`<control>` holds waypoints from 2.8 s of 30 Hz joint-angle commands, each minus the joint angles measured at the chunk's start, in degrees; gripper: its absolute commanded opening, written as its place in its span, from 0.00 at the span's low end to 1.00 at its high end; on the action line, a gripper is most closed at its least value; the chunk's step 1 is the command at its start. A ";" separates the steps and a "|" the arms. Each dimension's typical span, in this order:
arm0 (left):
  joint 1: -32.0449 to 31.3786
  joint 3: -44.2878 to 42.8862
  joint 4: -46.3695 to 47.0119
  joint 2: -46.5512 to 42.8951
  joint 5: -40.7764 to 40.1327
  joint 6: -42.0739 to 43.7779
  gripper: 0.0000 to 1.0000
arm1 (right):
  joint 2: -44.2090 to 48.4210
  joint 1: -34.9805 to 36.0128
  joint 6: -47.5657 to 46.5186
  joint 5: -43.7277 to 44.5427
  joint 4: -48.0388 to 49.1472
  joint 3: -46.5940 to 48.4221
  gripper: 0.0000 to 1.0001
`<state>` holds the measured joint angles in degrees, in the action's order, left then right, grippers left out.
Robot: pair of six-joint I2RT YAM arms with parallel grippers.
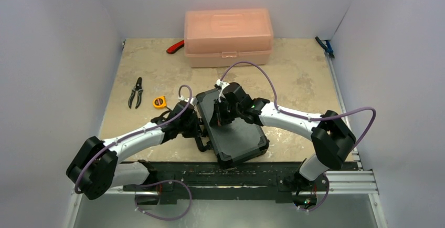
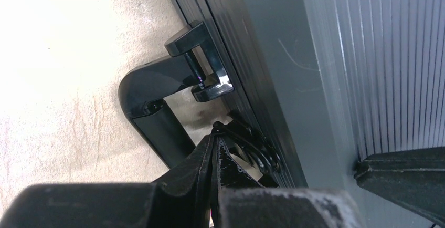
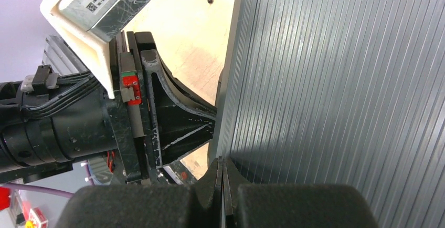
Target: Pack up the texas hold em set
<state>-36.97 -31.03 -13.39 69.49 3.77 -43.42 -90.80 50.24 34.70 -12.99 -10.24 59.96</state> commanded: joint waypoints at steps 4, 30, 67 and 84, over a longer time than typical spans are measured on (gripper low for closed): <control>-1.20 -3.95 -1.58 2.95 -2.17 -1.58 0.00 | -2.10 0.20 -1.48 1.22 -3.59 -1.69 0.00; -2.67 -4.33 -14.10 -8.15 -13.10 -3.82 0.00 | 2.18 0.12 -1.99 5.66 -7.18 0.33 0.00; -5.52 -1.03 -17.88 -30.48 2.06 11.09 0.54 | 47.22 0.18 24.94 29.42 -44.40 -14.78 0.61; -15.84 -3.98 -10.80 -20.07 -1.09 8.84 0.56 | 48.72 0.16 21.28 26.65 -34.84 -17.46 0.77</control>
<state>-52.23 -31.73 -25.69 51.88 6.33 -33.93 -42.02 50.35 58.43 10.70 -48.82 37.15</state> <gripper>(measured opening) 0.504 0.645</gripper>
